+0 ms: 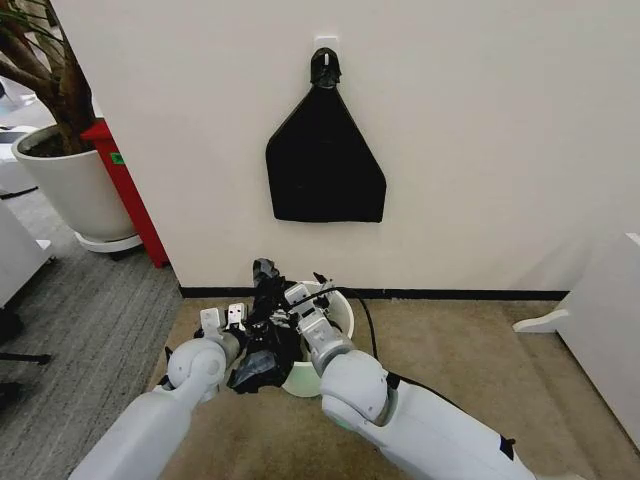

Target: Place the garbage bag over the trash bin.

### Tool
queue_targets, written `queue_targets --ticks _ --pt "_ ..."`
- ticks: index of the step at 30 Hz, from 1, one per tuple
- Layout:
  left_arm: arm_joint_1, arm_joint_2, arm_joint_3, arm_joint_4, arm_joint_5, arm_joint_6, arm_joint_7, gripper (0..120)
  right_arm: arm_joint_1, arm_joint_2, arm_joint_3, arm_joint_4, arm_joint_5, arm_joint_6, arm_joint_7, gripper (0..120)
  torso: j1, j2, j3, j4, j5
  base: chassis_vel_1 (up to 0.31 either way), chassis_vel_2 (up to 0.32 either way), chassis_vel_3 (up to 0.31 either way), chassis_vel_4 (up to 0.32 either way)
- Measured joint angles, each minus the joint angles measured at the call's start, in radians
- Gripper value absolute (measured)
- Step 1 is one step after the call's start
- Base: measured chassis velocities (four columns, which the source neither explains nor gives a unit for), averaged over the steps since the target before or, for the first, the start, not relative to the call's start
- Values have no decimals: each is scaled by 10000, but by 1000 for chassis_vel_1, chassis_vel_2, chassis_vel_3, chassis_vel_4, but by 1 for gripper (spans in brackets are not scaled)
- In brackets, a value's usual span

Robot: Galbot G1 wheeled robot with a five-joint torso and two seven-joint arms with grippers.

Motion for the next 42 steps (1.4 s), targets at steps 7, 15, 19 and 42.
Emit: queue_targets --ticks 7,15,19,42 --pt "69 -33 35 -55 15 -32 -6 29 -30 -26 -22 55 -46 19 -235 100 0 0 0 -1 1 0 0 0 0" --pt "391 -91 -224 -365 53 -106 -36 3 119 78 -2 -21 -141 19 -544 100 0 0 1 -1 -3 0 0 0 0" --pt "715 -147 -482 -685 244 -360 -14 1 124 195 139 -44 -115 -335 -756 100 0 -1 1 -1 -1 0 0 0 0" --pt "3031 -1306 -1818 -2454 4274 -1386 53 1 1567 2118 -979 -1853 2265 -1095 2564 100 0 -1 1 -1 0 0 0 0 0"
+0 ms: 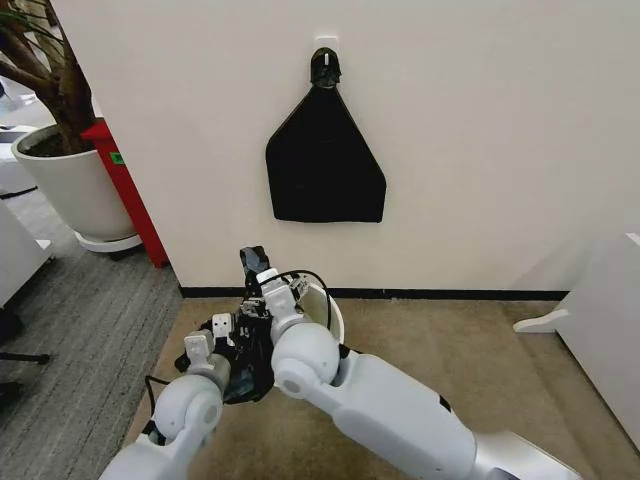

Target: Place the garbage bag over the trash bin.

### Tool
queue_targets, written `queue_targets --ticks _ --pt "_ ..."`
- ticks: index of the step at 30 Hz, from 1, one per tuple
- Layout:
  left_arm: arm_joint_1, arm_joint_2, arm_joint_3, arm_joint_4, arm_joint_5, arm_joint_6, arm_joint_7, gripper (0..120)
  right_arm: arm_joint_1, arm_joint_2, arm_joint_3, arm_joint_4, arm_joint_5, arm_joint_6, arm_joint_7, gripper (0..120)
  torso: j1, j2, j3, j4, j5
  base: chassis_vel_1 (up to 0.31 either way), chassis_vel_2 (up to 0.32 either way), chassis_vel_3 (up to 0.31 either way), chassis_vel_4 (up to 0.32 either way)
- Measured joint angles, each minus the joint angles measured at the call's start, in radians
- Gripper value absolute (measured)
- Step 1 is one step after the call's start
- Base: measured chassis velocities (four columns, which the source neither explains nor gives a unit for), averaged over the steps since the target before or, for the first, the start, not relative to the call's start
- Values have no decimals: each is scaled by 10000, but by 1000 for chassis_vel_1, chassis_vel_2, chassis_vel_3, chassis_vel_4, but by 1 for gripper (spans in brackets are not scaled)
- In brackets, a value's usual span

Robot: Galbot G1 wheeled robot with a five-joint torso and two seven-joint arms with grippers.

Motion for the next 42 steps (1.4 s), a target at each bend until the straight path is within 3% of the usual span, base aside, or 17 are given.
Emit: queue_targets --ticks 14,42 --pt "332 -430 -279 -304 693 -159 -158 1 117 -267 -724 -526 -1152 -6 -301 100 0 0 0 0 0 0 0 0 0" --pt "1146 -703 -1015 -931 842 -574 258 1 42 -2015 980 -269 -1285 14 -1132 100 0 0 0 0 1 0 0 0 0"
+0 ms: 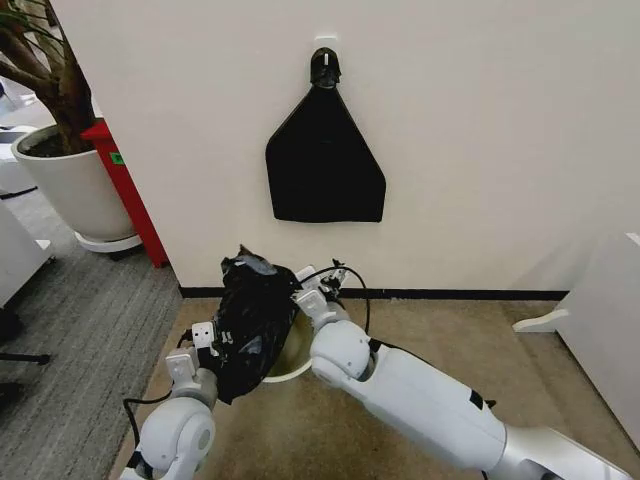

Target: Place the garbage bag over the trash bin.

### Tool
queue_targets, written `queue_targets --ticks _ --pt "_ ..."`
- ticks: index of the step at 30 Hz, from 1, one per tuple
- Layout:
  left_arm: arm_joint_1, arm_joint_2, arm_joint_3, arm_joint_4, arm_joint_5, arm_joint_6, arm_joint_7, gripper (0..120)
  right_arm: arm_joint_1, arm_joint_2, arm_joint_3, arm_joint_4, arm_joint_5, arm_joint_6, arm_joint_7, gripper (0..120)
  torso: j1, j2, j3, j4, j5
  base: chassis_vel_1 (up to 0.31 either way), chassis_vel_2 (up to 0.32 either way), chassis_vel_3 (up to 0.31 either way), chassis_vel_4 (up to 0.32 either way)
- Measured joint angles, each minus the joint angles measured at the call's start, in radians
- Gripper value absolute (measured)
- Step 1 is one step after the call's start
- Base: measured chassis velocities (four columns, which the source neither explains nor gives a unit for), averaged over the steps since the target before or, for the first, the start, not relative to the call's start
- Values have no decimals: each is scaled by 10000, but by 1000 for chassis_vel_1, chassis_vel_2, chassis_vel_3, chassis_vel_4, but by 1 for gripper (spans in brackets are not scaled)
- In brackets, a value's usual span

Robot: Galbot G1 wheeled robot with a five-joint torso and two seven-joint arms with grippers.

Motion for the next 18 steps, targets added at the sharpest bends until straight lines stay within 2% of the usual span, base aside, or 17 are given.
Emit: queue_targets --ticks 10,16,18 --pt "46 -22 -80 252 150 -178 21 1 -170 -370 272 521 149 11 -189 100 0 0 0 0 -2 0 0 0 0" --pt "7 -161 -20 424 292 -186 -74 1 -298 -54 179 661 382 175 -559 100 0 0 0 -2 -6 0 0 0 0" --pt "-2 -181 -5 476 324 -194 -98 1 -278 154 71 738 801 311 -637 100 0 0 0 4 0 0 0 0 0"
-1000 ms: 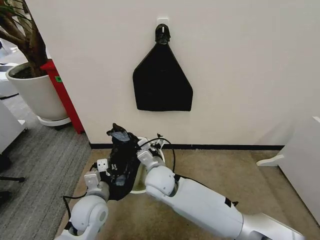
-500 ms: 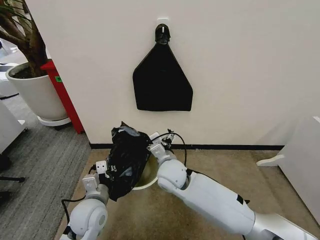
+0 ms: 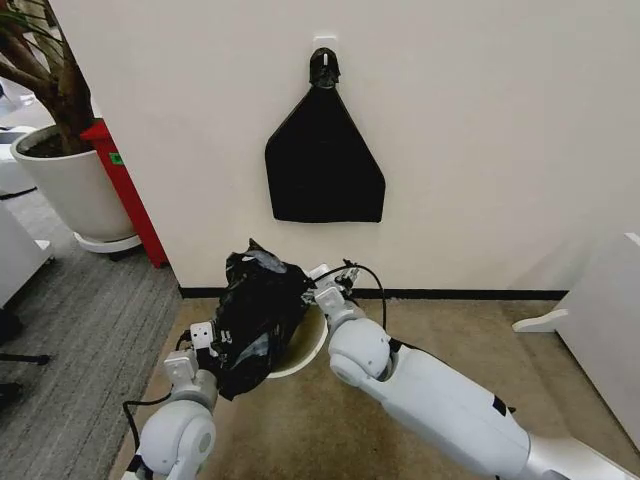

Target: Place the garbage bag over the trash bin.

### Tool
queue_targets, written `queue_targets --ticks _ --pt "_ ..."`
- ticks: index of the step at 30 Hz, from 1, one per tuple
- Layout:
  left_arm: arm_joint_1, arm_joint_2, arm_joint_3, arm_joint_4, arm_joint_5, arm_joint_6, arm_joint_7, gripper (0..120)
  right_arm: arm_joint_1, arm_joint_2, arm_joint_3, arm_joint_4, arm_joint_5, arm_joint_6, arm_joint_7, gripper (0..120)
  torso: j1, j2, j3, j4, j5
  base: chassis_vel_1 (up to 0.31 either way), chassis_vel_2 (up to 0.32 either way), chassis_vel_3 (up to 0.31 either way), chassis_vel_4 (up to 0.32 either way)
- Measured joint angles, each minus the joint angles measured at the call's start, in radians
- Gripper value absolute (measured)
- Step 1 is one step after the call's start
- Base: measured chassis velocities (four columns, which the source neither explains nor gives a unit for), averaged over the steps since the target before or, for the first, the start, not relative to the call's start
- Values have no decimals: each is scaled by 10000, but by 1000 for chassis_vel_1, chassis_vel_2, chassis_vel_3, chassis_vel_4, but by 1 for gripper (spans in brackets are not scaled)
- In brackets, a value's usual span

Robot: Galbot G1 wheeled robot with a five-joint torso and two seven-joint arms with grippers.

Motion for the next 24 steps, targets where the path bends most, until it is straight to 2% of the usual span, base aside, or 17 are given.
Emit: queue_targets --ticks 3,10,24 --pt "-38 -27 46 54 -6 -94 69 1 124 362 -230 118 789 135 -12 100 0 0 -1 -3 -6 0 0 0 0" --pt "-78 -29 22 86 -25 -180 146 1 355 551 -494 156 728 91 105 100 0 0 0 -2 -3 0 0 0 0" --pt "253 -32 -46 -96 176 -468 348 1 566 -512 691 -192 297 37 -510 100 0 0 0 -4 -1 0 0 0 0"
